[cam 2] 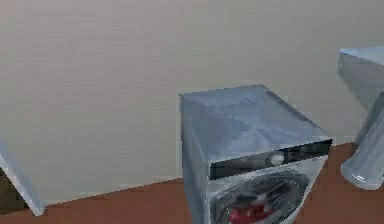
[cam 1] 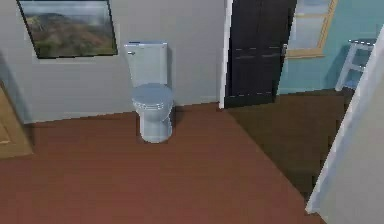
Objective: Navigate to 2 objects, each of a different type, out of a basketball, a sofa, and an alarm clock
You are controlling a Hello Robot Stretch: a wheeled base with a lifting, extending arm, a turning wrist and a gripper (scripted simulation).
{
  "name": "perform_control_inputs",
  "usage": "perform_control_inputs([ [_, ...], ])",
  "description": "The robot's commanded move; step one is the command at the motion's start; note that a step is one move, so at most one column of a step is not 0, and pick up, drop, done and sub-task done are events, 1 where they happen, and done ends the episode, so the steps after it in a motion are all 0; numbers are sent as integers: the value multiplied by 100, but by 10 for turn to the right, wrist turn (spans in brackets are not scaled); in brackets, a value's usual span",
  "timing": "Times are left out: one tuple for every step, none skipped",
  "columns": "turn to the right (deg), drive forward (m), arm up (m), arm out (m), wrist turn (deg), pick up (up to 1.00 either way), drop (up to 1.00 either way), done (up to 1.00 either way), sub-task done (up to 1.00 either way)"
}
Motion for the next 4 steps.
perform_control_inputs([
  [0,100,0,0,0,0,0,0,0],
  [150,0,0,0,0,0,0,0,0],
  [0,15,0,0,0,0,0,0,0],
  [210,0,0,0,0,0,0,0,0],
])
